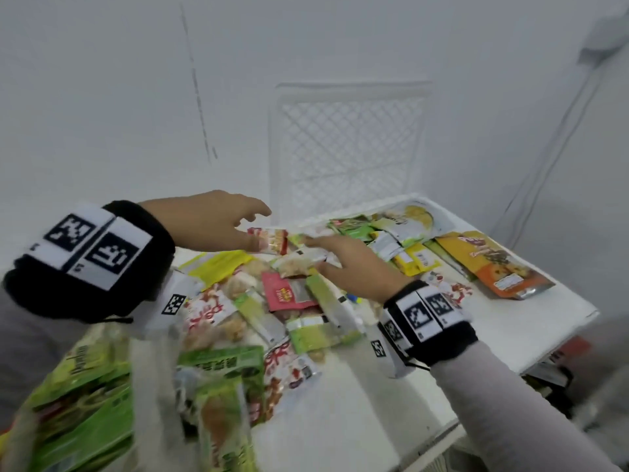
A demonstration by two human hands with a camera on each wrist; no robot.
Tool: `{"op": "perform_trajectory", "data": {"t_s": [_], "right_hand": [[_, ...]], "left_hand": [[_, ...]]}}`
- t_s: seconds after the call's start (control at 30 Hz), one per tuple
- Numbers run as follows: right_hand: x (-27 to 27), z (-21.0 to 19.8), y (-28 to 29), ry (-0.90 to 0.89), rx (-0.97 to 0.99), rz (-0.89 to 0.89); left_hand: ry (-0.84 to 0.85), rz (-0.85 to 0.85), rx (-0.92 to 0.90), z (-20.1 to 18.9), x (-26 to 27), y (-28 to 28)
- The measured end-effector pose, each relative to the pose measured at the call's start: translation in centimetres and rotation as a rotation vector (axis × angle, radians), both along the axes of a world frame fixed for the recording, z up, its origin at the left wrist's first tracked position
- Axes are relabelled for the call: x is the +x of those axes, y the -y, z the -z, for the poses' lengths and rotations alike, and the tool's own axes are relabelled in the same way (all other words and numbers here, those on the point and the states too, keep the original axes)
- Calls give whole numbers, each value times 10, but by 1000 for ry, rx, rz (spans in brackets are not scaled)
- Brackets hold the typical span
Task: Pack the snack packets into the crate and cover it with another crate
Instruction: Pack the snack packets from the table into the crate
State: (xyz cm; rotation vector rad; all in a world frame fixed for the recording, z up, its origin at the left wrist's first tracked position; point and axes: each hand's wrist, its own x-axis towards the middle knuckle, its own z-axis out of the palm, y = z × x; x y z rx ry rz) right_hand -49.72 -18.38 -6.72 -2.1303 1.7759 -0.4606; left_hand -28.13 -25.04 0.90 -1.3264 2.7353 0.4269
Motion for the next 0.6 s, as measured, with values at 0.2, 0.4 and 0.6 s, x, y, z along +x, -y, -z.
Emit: {"op": "perform_trajectory", "data": {"t_s": [0.2, 0.4, 0.6], "right_hand": [[-134, 40, 36, -230, 86, 309], [-187, 53, 81, -187, 327, 383], [-179, 76, 99, -190, 367, 435]], "left_hand": [[90, 132, -38, 37, -100, 24], [106, 128, -44, 89, -184, 53], [349, 45, -112, 129, -232, 88]]}}
